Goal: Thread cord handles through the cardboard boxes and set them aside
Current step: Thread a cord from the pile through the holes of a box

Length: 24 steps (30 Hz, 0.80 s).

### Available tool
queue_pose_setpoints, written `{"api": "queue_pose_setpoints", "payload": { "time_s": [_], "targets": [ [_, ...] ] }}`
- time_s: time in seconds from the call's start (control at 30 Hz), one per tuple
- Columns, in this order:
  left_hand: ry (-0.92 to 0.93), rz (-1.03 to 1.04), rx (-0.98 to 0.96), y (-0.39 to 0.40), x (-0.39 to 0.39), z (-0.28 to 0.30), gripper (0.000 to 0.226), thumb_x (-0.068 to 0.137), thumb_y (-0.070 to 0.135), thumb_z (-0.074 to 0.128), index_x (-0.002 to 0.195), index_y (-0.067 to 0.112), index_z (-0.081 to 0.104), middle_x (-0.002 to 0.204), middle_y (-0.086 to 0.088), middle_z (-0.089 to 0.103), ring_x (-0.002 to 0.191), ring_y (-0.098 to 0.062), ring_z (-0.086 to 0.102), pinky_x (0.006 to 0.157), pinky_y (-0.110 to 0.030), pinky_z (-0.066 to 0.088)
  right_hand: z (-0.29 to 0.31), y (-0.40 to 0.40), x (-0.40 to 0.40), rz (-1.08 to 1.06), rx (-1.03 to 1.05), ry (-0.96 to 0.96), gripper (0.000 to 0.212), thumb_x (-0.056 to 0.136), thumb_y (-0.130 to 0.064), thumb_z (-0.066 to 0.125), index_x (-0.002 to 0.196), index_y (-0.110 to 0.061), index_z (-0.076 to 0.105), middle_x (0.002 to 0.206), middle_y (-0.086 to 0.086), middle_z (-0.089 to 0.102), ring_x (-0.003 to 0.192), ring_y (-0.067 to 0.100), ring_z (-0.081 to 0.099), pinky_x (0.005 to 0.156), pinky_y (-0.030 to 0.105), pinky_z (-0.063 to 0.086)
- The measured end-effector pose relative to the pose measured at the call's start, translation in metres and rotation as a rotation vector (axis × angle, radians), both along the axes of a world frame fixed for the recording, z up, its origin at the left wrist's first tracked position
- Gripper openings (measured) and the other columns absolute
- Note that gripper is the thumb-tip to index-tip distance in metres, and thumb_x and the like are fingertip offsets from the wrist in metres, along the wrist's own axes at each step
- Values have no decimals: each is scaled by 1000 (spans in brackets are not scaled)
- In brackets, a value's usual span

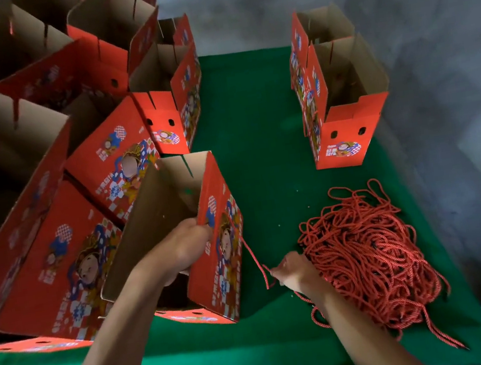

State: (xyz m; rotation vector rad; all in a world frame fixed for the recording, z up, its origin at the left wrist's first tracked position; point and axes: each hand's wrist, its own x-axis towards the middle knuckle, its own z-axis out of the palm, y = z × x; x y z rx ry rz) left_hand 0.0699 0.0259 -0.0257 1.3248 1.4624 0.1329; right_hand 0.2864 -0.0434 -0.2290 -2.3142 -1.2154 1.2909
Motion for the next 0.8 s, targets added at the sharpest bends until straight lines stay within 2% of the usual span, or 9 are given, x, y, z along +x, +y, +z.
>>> {"api": "queue_pose_setpoints", "payload": {
  "time_s": [0.1, 0.2, 0.27, 0.37, 0.47, 0.57, 0.63, 0.73, 0.8],
  "targets": [
    [2, -10, -64, 2, 3, -8, 30, 99, 34, 48, 127, 24, 55, 109, -5, 74, 99, -27, 72, 76, -40, 60, -3, 0, 1, 52, -31, -162, 39, 96, -38, 62, 65, -18, 52, 65, 4, 57, 57, 20, 53, 56, 29, 38],
    [-6, 18, -150, -2, 2, -15, 36, 100, 40, 44, 133, 24, 49, 113, -5, 71, 101, -26, 69, 70, -35, 54, -2, 8, -6, 71, 121, -221, 34, 101, -49, 57, 103, -15, 61, 96, 4, 68, 85, 21, 66, 72, 29, 48],
    [-32, 91, -189, -4, -4, -17, 38, 98, 41, 47, 132, 24, 51, 112, -5, 71, 102, -27, 67, 70, -35, 50, -3, 14, -13, 162, 170, -249, 40, 99, -51, 59, 118, -16, 57, 110, 1, 63, 98, 19, 64, 80, 30, 49],
    [-85, 169, -236, -4, -18, -20, 42, 92, 42, 53, 130, 23, 57, 112, -9, 75, 107, -32, 68, 84, -42, 54, -6, 22, -25, 247, 202, -264, 33, 98, -44, 64, 115, -16, 59, 110, 0, 60, 92, 16, 62, 75, 29, 47],
    [-180, 197, -258, -8, -31, -23, 53, 77, 43, 60, 125, 22, 64, 110, -12, 77, 110, -36, 69, 99, -51, 53, -7, 25, -31, 236, 183, -194, 13, 101, -27, 63, 98, -14, 66, 91, 0, 69, 74, 13, 64, 68, 32, 55],
    [-251, 229, -237, -8, -45, -22, 62, 68, 42, 62, 126, 19, 66, 114, -14, 76, 113, -37, 69, 106, -55, 49, 3, 21, -30, 172, 249, -106, 17, 100, -18, 58, 84, -13, 61, 79, -1, 65, 67, 14, 61, 70, 40, 57],
    [-277, 266, -211, -5, -55, -19, 61, 67, 41, 62, 123, 18, 68, 111, -15, 77, 104, -34, 73, 95, -50, 57, 19, 20, -30, 119, 361, -32, 15, 103, -18, 56, 91, -11, 62, 87, 1, 68, 77, 16, 66, 77, 43, 60],
    [-341, 312, -213, -1, -68, -14, 56, 67, 36, 62, 118, 14, 70, 105, -18, 77, 83, -29, 77, 63, -36, 62, 52, 17, -40, 58, 553, 242, 9, 101, -17, 65, 103, -10, 68, 97, 0, 74, 89, 13, 72, 84, 32, 60],
    [-350, 325, -197, 2, -74, -12, 52, 72, 34, 63, 118, 12, 70, 104, -19, 77, 79, -29, 77, 63, -36, 62, 72, 10, -53, 64, 607, 432, 6, 97, -19, 70, 102, -20, 73, 96, -8, 76, 88, 4, 71, 82, 21, 57]
  ]
}}
